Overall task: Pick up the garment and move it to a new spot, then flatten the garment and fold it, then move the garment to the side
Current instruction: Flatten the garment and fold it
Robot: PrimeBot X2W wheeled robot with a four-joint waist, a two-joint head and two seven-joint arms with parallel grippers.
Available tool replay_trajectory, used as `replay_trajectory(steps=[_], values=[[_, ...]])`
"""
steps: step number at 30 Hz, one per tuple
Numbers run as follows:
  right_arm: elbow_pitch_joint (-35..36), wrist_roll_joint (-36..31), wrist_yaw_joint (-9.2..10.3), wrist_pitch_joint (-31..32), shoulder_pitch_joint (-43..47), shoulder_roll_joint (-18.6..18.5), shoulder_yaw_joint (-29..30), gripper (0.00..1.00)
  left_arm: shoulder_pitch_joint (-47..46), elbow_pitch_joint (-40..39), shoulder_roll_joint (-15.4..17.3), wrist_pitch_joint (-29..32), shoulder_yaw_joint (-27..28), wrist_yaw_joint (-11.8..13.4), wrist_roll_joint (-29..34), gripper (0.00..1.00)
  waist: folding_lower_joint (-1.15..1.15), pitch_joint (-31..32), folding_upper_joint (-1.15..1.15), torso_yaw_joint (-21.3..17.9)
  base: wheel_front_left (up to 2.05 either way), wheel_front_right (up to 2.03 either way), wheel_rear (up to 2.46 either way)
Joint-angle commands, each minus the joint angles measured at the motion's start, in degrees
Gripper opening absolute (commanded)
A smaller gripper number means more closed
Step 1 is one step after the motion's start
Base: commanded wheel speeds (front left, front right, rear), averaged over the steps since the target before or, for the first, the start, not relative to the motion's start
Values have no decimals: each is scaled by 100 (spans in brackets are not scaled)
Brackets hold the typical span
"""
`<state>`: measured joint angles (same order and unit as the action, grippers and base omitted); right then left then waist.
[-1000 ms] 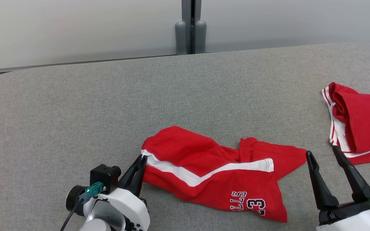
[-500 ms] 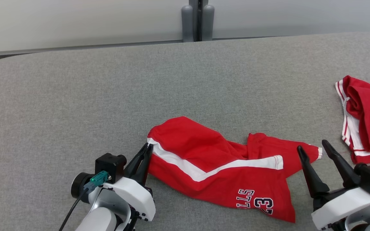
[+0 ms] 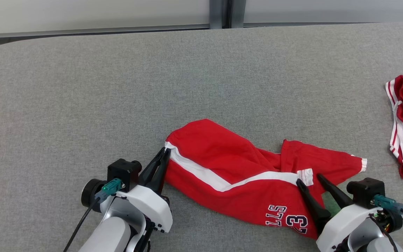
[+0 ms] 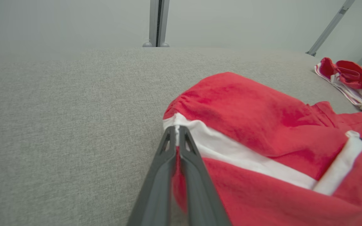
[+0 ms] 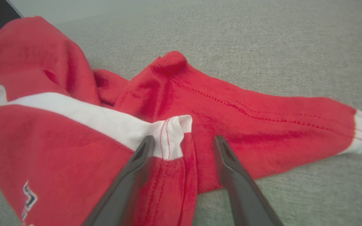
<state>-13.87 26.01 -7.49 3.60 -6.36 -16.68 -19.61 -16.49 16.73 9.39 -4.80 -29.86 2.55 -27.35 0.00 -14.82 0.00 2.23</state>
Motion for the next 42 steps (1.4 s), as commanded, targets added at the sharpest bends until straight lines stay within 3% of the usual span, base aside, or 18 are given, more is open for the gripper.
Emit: replay_trajectory(steps=[1, 3, 4, 18, 29, 42], values=[[-57, 88, -1, -35, -90, -46, -99, 43, -86, 27, 10, -28, -2, -16, -15, 0, 0, 3, 0, -5, 0, 0, 0], [-94, 139, -1, -109, -131, -89, -214, 5, -105, 49, 11, -37, -6, -17, -20, 0, 0, 11, 0, -11, 0, 0, 0], [-116, 145, 0, -148, -151, -124, -241, 0, -115, 63, 9, -48, -10, -17, -19, 0, 0, 13, 0, -11, 0, 0, 0], [520, -285, 0, -966, -215, -218, 129, 0, -170, -52, 26, -315, 64, 56, -78, 0, 0, 149, 0, -53, 0, 0, 0], [2155, -775, 0, -1283, -553, -275, 949, 0, -471, -1583, 60, -501, 413, 372, -54, 0, 0, 672, 0, -106, 0, 0, 0], [3203, -915, 0, -960, -967, -68, 1325, 0, -903, -2985, 207, -95, 463, 560, 100, 0, 0, 944, 0, -158, 0, 0, 0]])
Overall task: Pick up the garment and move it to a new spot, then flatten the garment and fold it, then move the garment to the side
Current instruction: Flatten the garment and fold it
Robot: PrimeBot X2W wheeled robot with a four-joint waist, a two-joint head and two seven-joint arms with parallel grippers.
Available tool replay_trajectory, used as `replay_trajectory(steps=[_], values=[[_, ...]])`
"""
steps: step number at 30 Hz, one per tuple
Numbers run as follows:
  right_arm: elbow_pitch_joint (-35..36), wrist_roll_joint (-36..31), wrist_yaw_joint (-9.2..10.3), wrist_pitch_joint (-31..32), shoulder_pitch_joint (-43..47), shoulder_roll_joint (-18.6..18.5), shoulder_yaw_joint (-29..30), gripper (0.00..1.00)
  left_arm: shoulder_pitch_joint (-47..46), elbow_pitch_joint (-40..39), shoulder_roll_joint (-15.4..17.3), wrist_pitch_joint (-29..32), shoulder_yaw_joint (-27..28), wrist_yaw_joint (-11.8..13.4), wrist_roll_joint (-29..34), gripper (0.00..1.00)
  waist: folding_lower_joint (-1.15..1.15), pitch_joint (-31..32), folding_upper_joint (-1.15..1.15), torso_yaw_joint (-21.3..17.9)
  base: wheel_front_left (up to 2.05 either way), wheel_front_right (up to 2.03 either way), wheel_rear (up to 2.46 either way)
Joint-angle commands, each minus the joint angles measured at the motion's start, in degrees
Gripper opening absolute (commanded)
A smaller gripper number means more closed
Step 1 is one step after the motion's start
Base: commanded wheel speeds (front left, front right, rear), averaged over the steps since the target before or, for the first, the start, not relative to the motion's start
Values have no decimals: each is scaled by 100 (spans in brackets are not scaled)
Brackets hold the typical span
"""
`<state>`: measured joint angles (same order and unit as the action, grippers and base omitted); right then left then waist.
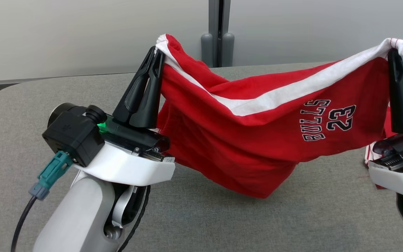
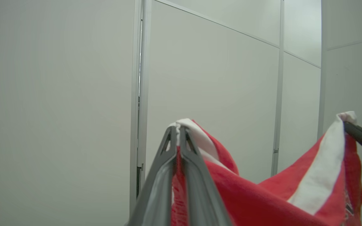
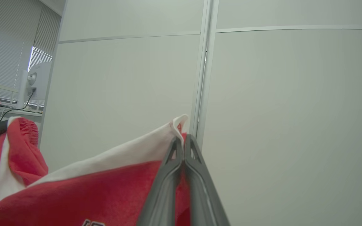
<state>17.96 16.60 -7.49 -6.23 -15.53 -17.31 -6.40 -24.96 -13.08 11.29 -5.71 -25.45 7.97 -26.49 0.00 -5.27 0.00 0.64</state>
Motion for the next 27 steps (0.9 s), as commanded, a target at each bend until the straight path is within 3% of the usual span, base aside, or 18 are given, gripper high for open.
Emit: replay_trajectory(steps=[1, 8, 14, 19, 27], values=[[10, 59, 0, 28, -71, 12, 2, 0, -82, -26, 21, -1, 30, 22, -1, 0, 0, -37, 0, 3, 0, 0, 0], [-348, 294, 0, 53, -705, -41, -61, 0, -604, 284, -37, 29, 231, -136, -272, 0, 0, -475, 0, 17, 0, 0, 0], [-1074, 612, 0, 78, -2123, -225, -306, 0, -1830, 1115, -171, -79, 515, -396, -444, 0, 0, -1180, 0, 67, 0, 0, 0], [-2115, 877, 0, 42, -3720, -207, -660, 0, -3155, 2276, -275, -278, 751, -648, -541, 0, 0, -1646, 0, 78, 0, 0, 0], [-4400, 1078, 0, -529, -5792, 178, -1422, 0, -4748, 4547, -446, -760, 1048, -900, -646, 0, 0, -1815, 0, 17, 0, 0, 0]])
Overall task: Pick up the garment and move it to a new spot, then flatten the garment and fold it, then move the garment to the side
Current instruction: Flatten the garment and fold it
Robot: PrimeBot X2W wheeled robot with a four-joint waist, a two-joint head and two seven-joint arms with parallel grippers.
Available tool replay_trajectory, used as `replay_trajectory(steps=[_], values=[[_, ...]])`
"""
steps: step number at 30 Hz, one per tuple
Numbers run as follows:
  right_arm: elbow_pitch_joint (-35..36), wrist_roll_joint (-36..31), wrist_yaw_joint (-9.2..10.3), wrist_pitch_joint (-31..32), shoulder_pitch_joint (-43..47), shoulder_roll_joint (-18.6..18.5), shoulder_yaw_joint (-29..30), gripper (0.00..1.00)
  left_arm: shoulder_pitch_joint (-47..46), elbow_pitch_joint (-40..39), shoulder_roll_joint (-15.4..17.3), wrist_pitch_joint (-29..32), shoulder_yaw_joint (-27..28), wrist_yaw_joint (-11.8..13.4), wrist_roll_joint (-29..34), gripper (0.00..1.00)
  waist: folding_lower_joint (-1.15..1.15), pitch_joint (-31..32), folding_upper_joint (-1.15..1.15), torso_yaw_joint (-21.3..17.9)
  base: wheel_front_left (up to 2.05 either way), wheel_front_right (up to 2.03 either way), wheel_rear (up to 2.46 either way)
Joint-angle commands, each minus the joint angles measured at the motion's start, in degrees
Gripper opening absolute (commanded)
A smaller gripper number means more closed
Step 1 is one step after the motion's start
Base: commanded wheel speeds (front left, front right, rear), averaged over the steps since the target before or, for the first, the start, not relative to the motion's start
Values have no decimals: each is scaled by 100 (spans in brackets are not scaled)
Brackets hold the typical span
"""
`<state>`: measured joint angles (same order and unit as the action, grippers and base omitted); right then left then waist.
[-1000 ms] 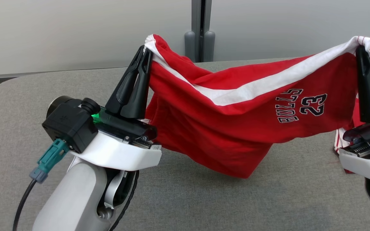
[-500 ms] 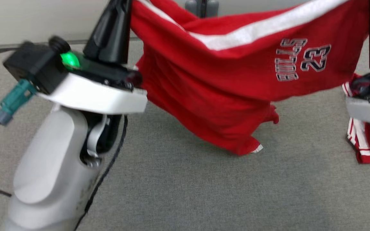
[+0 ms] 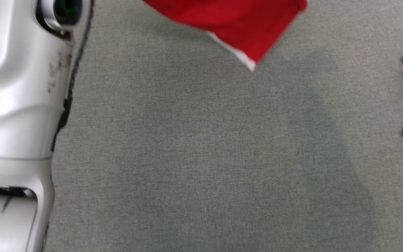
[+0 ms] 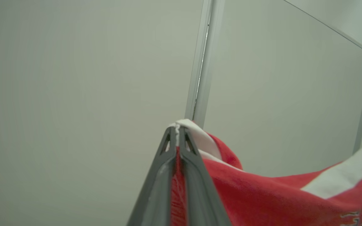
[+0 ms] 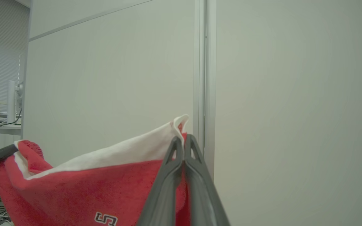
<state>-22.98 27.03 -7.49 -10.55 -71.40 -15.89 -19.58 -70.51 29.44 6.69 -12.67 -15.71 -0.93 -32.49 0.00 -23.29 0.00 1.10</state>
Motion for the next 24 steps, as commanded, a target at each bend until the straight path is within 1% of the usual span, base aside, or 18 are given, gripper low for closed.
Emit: replay_trajectory(steps=[1, 4, 5, 7, 10, 15, 17, 19, 22, 24], values=[[-601, 36, 0, -156, -352, 102, -246, 0, -268, 593, -7, -95, 92, -23, -58, 0, 0, -14, 0, -46, 0, 0, 0], [-1399, 106, 0, -301, -597, 308, -619, 0, -398, 1471, -44, -151, 167, -60, -109, 0, 0, -43, 0, -102, 0, 0, 0], [-1399, 106, 0, -301, -597, 308, -619, 0, -398, 1471, -44, -151, 167, -60, -109, 0, 0, -43, 0, -102, 0, 0, 0], [-1789, 181, 0, -359, -617, 435, -930, 0, -328, 1987, -82, -193, 188, -122, -139, 0, 0, -79, 0, -127, 0, 0, 0], [-2286, 392, 0, -412, -325, 575, -1351, 0, -59, 2647, -146, -219, 257, -212, -248, 0, 0, -155, 0, -152, 0, 0, 0], [-2848, 850, 0, -465, 561, 707, -1914, 0, 601, 3480, -270, -253, 381, -370, -473, 0, 0, -154, 0, -137, 0, 0, 0], [-2953, 1047, 0, -465, 979, 734, -2006, 0, 917, 3647, -302, -257, 438, -415, -523, 0, 0, -125, 0, -135, 0, 0, 0], [-2893, 1204, 0, -468, 1371, 710, -1947, 0, 1227, 3677, -319, -258, 489, -451, -540, 0, 0, -100, 0, -123, 0, 0, 0], [-2680, 1335, 0, -466, 2071, 675, -1788, 0, 1760, 3589, -344, -258, 493, -498, -470, 0, 0, 29, 0, -120, 0, 0, 0], [-2406, 1337, 0, -466, 2520, 627, -1630, 0, 2124, 3444, -349, -256, 541, -527, -450, 0, 0, 159, 0, -116, 0, 0, 0]])
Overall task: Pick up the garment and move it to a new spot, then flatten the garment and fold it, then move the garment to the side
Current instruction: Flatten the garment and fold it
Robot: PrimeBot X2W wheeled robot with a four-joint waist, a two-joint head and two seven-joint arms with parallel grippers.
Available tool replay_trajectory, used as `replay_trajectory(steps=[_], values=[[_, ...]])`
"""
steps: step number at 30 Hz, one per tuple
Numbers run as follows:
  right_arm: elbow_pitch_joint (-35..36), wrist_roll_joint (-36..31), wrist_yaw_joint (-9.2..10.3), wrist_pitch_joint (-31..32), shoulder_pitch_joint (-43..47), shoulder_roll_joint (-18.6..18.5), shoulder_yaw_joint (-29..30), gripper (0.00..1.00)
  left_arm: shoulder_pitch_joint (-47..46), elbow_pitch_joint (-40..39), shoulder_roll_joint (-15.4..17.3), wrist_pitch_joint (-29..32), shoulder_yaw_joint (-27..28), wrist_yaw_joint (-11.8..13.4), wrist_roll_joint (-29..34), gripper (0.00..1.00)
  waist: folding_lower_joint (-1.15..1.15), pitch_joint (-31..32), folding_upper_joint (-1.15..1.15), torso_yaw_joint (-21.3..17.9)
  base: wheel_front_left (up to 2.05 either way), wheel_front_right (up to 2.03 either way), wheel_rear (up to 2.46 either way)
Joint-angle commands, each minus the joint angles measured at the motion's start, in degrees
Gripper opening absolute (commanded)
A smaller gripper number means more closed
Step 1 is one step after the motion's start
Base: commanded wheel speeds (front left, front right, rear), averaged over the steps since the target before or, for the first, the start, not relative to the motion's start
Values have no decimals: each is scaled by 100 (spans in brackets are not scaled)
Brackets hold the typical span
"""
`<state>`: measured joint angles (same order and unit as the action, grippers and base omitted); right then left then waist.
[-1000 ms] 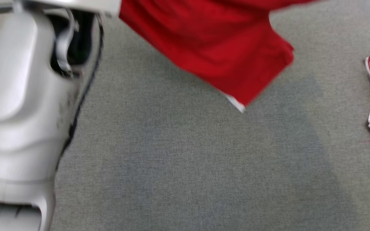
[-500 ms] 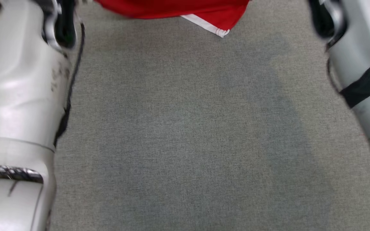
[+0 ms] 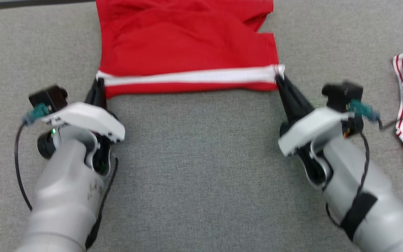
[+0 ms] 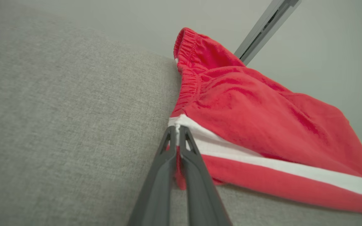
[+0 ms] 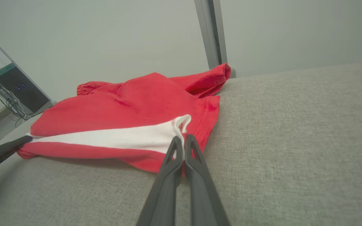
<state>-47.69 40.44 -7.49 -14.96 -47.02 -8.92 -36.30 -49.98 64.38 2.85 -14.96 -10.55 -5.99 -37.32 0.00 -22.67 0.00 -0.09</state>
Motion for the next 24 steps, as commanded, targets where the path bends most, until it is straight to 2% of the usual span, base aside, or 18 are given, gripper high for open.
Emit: replay_trajectory(steps=[1, 5, 12, 20, 21, 22, 24], values=[[243, -15, 0, -26, 349, -74, 107, 0, 263, -146, 32, -25, 36, -41, 71, 0, 0, 163, 0, 3, 0, 0, 0], [1044, -236, 0, -26, 1416, -142, 507, 0, 1091, -599, 22, -13, -20, -95, 209, 0, 0, 498, 0, 12, 0, 0, 0], [2284, -613, 0, -26, 3246, -193, 949, 0, 2737, -1960, 22, -14, 61, -85, 360, 0, 0, 1117, 0, -1, 0, 0, 0], [3210, -854, 1, -27, 4757, -555, 1204, 0, 4481, -3681, 74, 29, -80, 350, 597, 0, 0, 1674, 0, 91, 0, 0, 0], [3210, -854, 1, -27, 4757, -555, 1204, 0, 4481, -3681, 74, 29, -80, 350, 597, 0, 0, 1674, 0, 91, 0, 0, 0], [3480, -950, 2, 30, 5128, -634, 1314, 0, 4869, -4197, 140, 175, -74, 513, 610, 0, 0, 1778, 0, 107, 0, 0, 0], [3753, -1045, 4, 160, 5480, -699, 1454, 0, 5252, -4717, 203, 355, -71, 701, 634, 0, 0, 1869, 0, 115, 0, 0, 0]])
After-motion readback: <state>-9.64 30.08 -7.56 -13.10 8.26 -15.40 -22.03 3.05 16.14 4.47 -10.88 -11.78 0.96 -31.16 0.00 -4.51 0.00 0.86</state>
